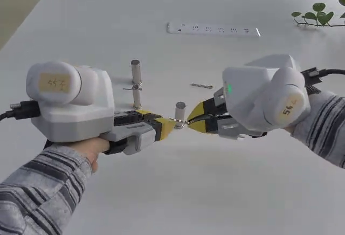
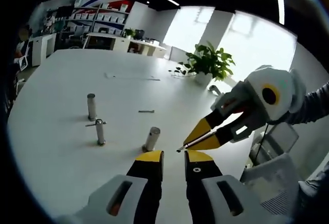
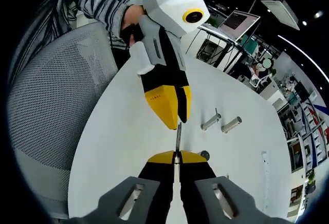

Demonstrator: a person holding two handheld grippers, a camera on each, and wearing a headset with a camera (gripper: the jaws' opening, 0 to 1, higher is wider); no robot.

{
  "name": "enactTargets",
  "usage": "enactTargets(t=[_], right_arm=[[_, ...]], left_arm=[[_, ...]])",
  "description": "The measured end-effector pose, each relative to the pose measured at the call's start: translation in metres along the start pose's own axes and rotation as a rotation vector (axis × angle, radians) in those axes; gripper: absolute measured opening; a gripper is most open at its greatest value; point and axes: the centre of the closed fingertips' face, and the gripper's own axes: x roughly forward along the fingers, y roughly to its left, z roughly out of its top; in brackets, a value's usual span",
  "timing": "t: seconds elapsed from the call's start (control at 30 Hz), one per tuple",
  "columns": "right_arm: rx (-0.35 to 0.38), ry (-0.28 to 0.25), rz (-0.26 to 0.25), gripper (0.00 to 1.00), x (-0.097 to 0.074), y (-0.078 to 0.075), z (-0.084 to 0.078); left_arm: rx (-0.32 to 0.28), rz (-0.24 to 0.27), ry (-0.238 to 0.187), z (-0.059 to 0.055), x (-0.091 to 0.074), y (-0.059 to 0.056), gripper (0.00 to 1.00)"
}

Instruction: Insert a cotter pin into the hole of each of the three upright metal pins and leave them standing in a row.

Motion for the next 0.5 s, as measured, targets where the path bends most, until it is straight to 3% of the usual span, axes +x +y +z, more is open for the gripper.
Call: enactTargets(t=[0.5], right_arm=[[-0.037,-0.035,-0.004,0.00,0.002,0.001,0.015]], left_arm=[[-0.047,-0.028,-0.019,0.001,0.001,-0.006,0.01]])
